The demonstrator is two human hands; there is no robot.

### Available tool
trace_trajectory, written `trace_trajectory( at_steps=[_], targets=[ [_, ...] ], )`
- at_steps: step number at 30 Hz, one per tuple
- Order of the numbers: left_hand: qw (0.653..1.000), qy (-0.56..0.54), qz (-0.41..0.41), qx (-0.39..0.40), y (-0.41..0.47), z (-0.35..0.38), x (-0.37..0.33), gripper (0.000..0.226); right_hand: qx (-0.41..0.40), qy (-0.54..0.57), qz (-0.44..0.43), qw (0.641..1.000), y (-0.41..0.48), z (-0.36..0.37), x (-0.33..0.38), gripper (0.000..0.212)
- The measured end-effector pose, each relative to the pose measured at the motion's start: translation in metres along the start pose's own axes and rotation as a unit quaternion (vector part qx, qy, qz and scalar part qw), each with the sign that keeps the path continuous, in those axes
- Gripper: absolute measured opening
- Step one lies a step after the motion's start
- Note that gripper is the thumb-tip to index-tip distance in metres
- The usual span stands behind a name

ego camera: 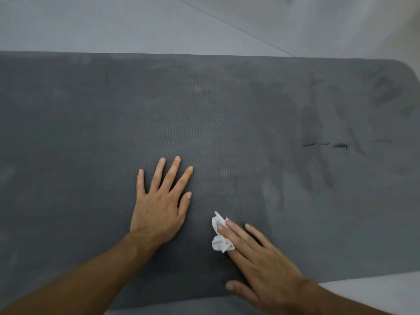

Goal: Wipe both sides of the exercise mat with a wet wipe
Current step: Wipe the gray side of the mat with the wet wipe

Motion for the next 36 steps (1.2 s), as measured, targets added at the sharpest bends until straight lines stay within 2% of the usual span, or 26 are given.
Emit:
trace_trajectory(
  at_steps=[3,6,9,12,15,17,20,24,28,31,33,36],
  targets=[
    [1.0,0.002,-0.001,0.002,0.0,0.0,-0.001,0.061,0.001,-0.029,-0.012,1.0,-0.003,-0.001,-0.013,0.074],
    [1.0,0.002,-0.003,0.004,0.0,0.0,0.0,0.061,-0.009,-0.04,0.012,0.999,0.0,-0.01,-0.048,0.071],
    [1.0,-0.002,-0.001,0.003,0.0,0.001,0.0,0.061,-0.037,-0.036,0.116,0.992,0.0,-0.025,-0.095,0.071],
    [1.0,-0.003,-0.002,0.003,0.0,0.0,0.0,0.061,-0.063,-0.022,0.235,0.97,-0.01,-0.04,-0.143,0.074],
    [1.0,0.001,0.0,0.006,0.001,0.0,-0.001,0.061,-0.074,0.012,0.279,0.957,-0.017,-0.044,-0.16,0.08],
    [1.0,0.003,0.004,0.003,0.0,0.0,-0.001,0.061,-0.081,0.045,0.246,0.965,-0.016,-0.045,-0.143,0.079],
    [1.0,0.001,0.009,0.001,0.0,-0.001,-0.002,0.061,-0.043,0.091,0.117,0.988,-0.019,-0.035,-0.086,0.078],
    [1.0,-0.001,0.004,-0.001,0.0,-0.002,-0.002,0.061,0.045,-0.006,-0.07,0.996,-0.038,-0.009,-0.015,0.075],
    [1.0,0.002,0.006,0.001,-0.001,-0.002,-0.001,0.061,0.054,-0.04,-0.114,0.991,-0.043,-0.001,-0.014,0.069],
    [1.0,0.002,0.005,0.002,-0.001,-0.002,-0.001,0.061,0.014,-0.03,-0.041,0.999,-0.036,-0.011,-0.056,0.065],
    [1.0,-0.002,0.005,0.002,-0.001,-0.002,-0.001,0.061,-0.033,-0.029,0.061,0.997,-0.034,-0.025,-0.098,0.066],
    [1.0,-0.002,0.004,0.001,-0.001,-0.001,0.0,0.061,-0.082,-0.01,0.224,0.971,-0.048,-0.049,-0.162,0.07]
  ],
)
Point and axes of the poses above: each hand's wrist, its own y-axis towards the middle knuckle, its own z-axis out of the palm, x = y × z, the point moved 6 cm from there along y, towards the middle knuckle, and after that the axes turned 9 degrees about y, right-handed, at the moved point
